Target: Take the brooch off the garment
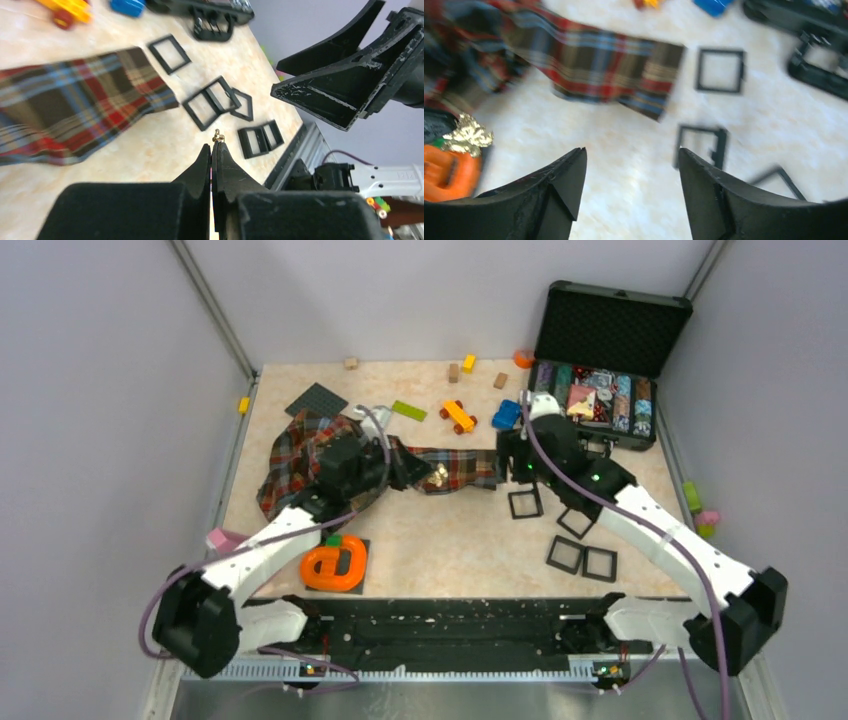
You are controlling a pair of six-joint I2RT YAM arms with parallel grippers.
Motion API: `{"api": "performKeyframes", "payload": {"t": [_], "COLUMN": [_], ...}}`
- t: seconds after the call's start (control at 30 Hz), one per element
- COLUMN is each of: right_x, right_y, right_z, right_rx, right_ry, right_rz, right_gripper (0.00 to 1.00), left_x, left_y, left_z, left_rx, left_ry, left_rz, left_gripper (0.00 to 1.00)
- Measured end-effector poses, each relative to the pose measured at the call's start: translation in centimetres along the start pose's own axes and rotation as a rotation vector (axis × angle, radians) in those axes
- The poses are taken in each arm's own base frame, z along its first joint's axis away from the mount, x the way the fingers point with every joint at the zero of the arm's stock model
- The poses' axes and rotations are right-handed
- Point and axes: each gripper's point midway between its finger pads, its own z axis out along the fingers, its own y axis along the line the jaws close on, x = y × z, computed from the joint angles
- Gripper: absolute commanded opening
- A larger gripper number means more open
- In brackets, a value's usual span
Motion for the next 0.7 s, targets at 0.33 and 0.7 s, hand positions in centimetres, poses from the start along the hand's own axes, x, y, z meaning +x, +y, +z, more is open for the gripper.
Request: {"api": "performKeyframes", "payload": {"t": [0.33, 0.7], "right_x": [8.3, 11.2], "right_y": [-9.1, -10.1], "right_z": [-1.5, 2.0], "right_rx": [0.294, 0.357], "right_ry": [0.242, 0.353], "right_rz": [-0.042, -0.059], "right_gripper": [0.57, 0.48], "left_x": [8.4, 7.8], "left_y": [0.3, -0.3], "left_z": [8.9, 11.7], "left_rx": [0.081, 0.152], "left_ry": [0.184, 0.161], "left_rz": [-0.101, -0.127], "left_gripper": [0.00, 0.00]}}
